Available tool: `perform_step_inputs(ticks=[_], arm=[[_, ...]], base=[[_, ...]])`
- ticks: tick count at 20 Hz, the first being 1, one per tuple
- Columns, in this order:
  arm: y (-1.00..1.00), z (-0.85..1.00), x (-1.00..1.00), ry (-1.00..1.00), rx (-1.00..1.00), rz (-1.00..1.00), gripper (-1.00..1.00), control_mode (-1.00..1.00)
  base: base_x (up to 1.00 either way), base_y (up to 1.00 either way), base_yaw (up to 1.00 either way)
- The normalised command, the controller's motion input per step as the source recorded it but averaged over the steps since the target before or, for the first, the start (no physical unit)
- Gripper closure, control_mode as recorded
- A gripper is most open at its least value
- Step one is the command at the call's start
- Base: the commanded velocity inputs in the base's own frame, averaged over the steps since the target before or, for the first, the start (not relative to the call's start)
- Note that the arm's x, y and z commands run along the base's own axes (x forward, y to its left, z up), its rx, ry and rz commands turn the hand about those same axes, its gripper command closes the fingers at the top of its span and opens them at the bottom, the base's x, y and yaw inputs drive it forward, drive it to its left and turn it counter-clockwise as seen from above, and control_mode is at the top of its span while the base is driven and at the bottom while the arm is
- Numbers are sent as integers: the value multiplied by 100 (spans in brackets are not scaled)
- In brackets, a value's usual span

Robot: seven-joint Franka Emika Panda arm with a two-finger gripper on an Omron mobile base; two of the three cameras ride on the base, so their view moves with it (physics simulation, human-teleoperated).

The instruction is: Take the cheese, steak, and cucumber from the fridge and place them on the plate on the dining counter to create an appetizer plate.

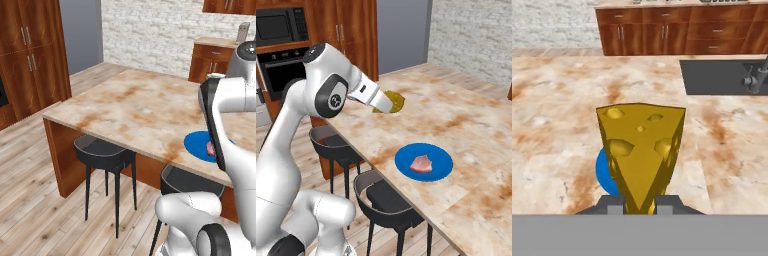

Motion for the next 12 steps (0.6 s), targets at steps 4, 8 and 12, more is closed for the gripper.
perform_step_inputs(ticks=[4, 8, 12], arm=[[-29, -70, 29, 0, 0, 0, 100, -100], [-8, -53, 38, 10, 0, 0, 100, -100], [0, -53, 43, 21, 2, 0, 100, -100]], base=[[0, 0, 0], [0, 0, 0], [0, 0, 0]])
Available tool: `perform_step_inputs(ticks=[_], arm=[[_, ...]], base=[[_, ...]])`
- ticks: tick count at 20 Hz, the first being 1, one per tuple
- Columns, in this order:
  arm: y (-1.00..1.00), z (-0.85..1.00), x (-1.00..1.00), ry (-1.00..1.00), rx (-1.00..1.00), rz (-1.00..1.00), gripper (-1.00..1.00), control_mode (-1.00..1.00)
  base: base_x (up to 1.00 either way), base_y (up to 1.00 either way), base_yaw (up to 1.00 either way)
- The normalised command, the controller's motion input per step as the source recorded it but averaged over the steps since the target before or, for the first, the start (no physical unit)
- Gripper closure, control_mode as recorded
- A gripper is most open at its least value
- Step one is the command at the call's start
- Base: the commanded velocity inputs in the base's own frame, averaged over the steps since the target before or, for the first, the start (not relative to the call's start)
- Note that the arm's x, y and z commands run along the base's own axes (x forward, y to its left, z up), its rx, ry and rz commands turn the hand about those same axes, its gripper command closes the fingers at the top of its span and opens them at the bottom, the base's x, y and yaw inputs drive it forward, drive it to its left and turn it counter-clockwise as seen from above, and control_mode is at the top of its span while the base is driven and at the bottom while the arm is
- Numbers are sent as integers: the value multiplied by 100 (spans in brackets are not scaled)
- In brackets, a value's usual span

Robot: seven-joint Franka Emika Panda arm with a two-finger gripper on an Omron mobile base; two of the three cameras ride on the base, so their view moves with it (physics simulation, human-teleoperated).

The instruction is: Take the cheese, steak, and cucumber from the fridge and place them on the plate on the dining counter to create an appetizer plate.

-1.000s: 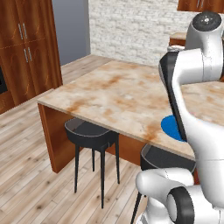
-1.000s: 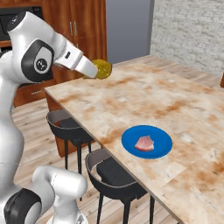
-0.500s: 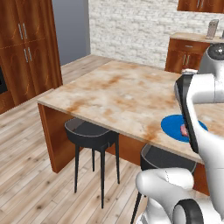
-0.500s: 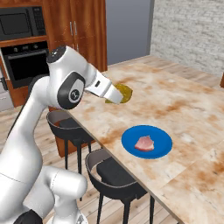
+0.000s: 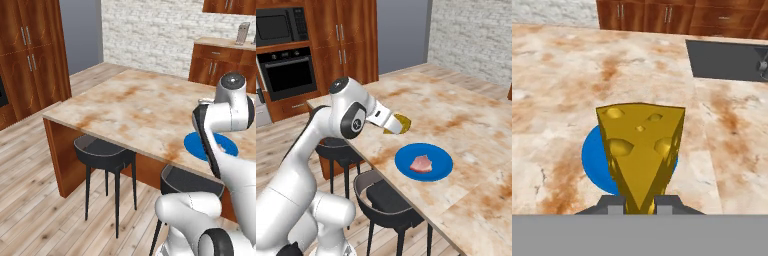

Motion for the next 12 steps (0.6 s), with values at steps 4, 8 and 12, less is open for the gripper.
perform_step_inputs(ticks=[4, 8, 12], arm=[[-1, -45, 43, 27, 8, 0, 100, -100], [-5, -45, 38, 19, 7, 0, 100, -100], [-10, -52, 41, 4, 8, 0, 100, -100]], base=[[0, 0, 0], [0, 0, 0], [0, 0, 0]])
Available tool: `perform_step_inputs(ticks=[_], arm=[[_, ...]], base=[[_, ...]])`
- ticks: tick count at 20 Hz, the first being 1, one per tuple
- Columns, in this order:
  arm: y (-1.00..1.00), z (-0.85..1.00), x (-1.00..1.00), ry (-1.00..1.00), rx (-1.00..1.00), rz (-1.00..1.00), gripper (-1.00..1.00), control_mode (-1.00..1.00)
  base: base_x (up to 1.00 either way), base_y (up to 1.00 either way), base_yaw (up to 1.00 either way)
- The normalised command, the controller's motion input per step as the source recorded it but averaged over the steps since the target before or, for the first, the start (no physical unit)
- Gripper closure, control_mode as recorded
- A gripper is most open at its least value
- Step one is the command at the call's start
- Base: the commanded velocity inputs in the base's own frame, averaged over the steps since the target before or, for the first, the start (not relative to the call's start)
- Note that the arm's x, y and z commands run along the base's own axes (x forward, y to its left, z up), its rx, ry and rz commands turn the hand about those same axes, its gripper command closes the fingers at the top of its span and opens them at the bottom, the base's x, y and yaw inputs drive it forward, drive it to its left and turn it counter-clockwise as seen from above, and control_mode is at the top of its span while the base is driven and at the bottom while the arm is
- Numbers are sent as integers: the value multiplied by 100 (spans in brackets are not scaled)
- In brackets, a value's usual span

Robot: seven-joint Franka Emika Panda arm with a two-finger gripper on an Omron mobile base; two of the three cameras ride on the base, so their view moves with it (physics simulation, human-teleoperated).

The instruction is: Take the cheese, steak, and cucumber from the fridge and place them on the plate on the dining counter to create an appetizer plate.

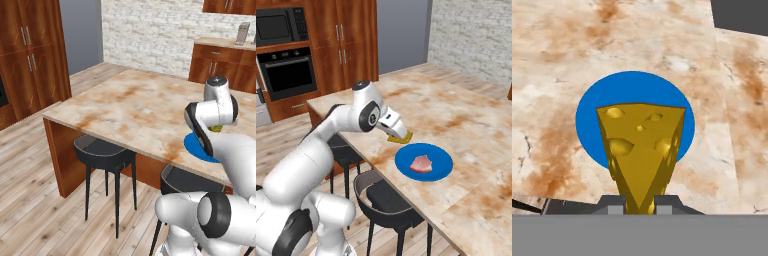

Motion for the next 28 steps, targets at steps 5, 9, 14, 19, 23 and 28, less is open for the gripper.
perform_step_inputs(ticks=[5, 9, 14, 19, 23, 28], arm=[[-17, -59, 49, 0, 10, 4, 100, -100], [-6, -59, 48, 0, 5, 5, 100, -100], [-13, -62, 37, 0, 1, 2, 100, -100], [-42, -44, 29, 0, 0, 0, 100, -100], [-13, -28, 56, 0, 0, 1, 100, -100], [-2, -40, 24, 0, 0, 1, 100, -100]], base=[[0, 0, 0], [0, 0, 0], [0, 0, 0], [0, 0, 0], [0, 0, 0], [0, 0, 0]])
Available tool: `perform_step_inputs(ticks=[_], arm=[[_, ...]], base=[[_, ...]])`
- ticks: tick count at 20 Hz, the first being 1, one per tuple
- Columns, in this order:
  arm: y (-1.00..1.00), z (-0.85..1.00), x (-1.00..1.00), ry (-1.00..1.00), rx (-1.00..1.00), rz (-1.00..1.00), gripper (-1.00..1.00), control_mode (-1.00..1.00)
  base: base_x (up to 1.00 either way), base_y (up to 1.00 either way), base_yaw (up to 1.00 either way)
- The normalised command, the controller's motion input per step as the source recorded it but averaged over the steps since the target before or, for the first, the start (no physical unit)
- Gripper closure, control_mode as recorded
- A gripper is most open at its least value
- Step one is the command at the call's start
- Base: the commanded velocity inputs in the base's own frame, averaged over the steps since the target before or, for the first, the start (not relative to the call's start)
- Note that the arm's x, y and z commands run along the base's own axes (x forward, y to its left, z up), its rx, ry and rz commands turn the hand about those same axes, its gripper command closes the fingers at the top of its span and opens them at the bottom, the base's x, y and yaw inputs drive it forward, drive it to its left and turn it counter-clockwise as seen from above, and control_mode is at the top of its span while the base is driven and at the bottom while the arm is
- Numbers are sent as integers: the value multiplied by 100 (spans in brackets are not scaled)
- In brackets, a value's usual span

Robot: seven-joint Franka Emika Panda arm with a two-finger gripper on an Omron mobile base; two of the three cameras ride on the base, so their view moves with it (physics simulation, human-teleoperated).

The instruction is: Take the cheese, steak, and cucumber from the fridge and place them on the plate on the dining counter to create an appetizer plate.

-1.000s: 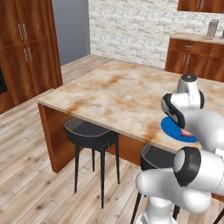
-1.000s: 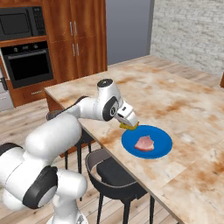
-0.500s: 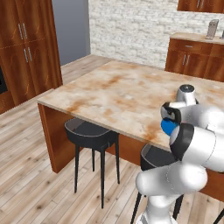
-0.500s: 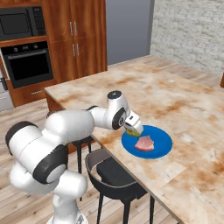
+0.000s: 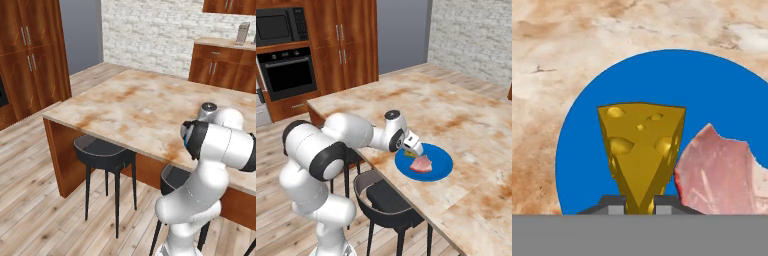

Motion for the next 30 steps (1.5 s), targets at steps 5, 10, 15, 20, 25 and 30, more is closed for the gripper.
perform_step_inputs(ticks=[5, 10, 15, 20, 25, 30], arm=[[-24, -37, 0, 0, 0, 0, 100, -100], [-7, -14, -1, -2, 0, 1, -100, -100], [0, 65, -39, -2, 0, 0, -100, -100], [22, 99, -61, 4, -6, 0, -100, -100], [93, 71, -99, 9, -18, 3, -100, -100], [85, 95, -97, -7, -19, 11, -100, -100]], base=[[0, 0, 0], [0, 0, 0], [0, 0, 0], [0, 0, 0], [0, 0, 0], [0, 0, 0]])
